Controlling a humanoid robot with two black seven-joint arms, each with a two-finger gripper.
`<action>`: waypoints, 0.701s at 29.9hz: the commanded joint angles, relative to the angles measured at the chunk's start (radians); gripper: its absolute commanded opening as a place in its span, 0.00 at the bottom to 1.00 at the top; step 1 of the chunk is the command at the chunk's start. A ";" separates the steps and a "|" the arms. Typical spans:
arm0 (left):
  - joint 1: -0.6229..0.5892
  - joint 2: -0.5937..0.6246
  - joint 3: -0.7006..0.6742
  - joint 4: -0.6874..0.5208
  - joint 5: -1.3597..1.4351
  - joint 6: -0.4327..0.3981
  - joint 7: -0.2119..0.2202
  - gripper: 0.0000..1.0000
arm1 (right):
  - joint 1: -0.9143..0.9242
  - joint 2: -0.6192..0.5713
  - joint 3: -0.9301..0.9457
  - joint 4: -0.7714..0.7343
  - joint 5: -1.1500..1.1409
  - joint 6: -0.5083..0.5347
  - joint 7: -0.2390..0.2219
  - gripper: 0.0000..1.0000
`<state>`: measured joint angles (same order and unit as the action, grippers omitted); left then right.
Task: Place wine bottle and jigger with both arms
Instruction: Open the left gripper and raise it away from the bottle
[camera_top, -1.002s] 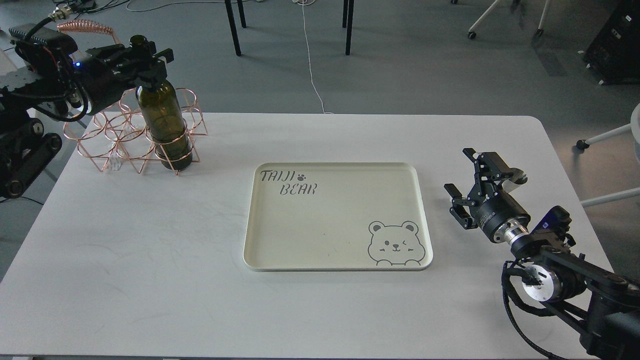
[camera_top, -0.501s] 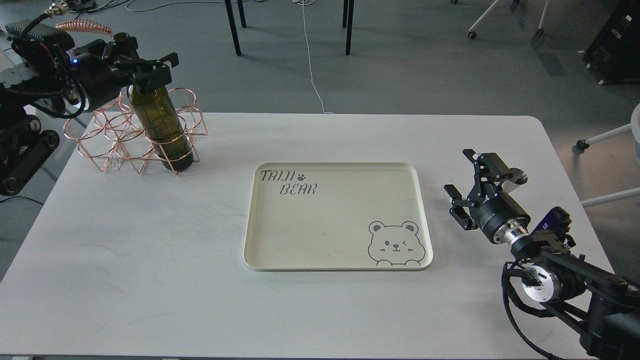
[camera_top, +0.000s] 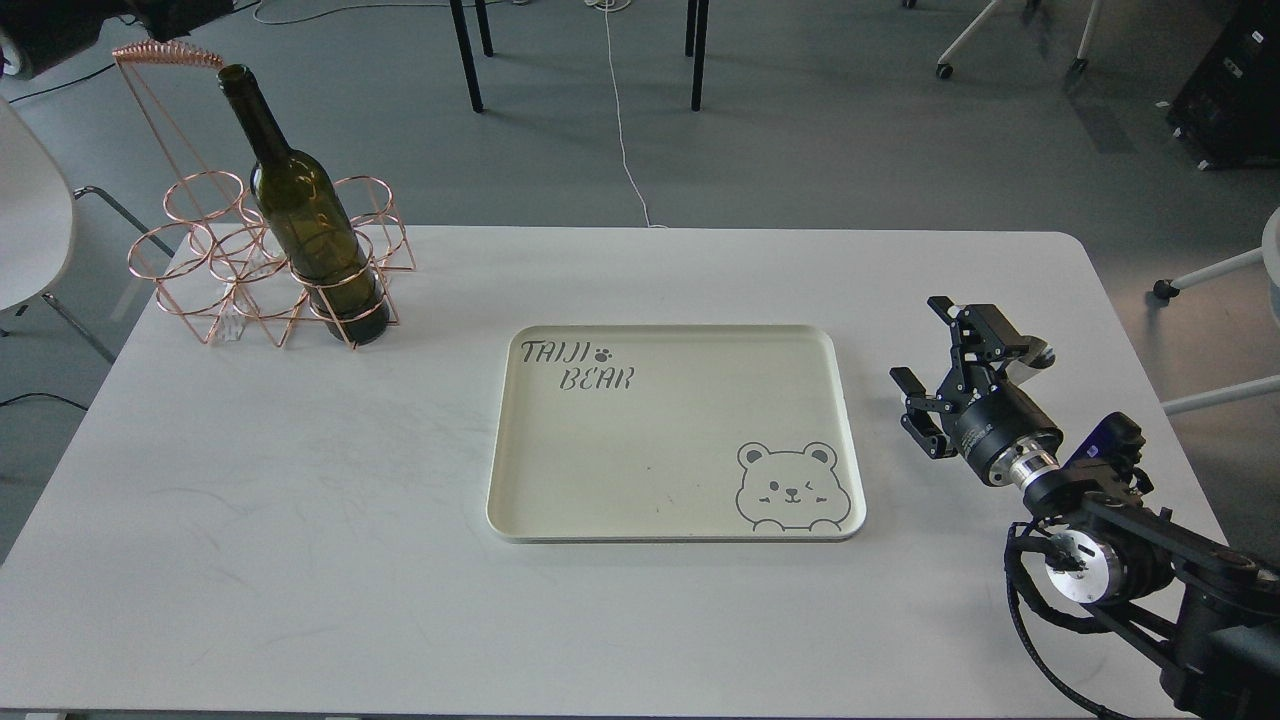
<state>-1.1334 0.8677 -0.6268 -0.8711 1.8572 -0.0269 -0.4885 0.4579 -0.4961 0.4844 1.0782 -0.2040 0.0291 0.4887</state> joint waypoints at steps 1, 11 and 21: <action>-0.009 0.010 -0.005 -0.073 -0.192 -0.001 0.000 0.99 | -0.001 0.011 0.011 0.000 0.000 0.000 0.000 0.97; 0.256 -0.073 -0.002 -0.426 -1.090 -0.005 0.000 0.99 | 0.010 0.045 0.154 -0.007 0.003 0.000 0.000 0.99; 0.605 -0.263 -0.062 -0.439 -1.495 -0.241 0.000 0.99 | 0.022 0.083 0.164 0.040 0.006 0.015 0.000 0.99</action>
<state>-0.6453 0.6617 -0.6440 -1.3142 0.5153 -0.1611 -0.4884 0.4831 -0.4194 0.6469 1.1018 -0.1996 0.0431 0.4887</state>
